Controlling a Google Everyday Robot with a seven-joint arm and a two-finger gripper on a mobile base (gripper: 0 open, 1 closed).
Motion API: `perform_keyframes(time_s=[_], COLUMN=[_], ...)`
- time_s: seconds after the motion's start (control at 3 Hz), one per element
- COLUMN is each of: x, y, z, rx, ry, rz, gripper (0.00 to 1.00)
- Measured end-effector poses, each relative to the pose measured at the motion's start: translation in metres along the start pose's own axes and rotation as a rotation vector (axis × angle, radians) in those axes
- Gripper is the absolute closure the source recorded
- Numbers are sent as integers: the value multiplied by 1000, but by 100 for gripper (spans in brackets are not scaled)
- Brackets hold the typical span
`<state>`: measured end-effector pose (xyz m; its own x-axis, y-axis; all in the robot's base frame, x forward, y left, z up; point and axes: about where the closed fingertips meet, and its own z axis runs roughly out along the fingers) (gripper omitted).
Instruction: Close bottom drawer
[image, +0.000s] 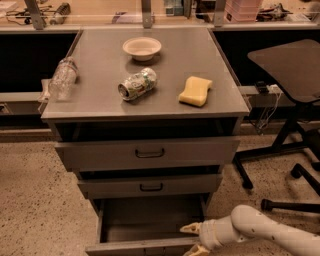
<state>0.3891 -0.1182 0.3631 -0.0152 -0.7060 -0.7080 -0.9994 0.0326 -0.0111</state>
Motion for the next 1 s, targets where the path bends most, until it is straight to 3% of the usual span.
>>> perform_keyframes(time_s=[0.33, 0.67, 1.0], x=[14, 28, 29], y=[16, 26, 23], z=[39, 68, 73], rx=[-44, -76, -70], ry=[-49, -11, -4], rz=[-5, 4, 8], gripper=[60, 84, 100])
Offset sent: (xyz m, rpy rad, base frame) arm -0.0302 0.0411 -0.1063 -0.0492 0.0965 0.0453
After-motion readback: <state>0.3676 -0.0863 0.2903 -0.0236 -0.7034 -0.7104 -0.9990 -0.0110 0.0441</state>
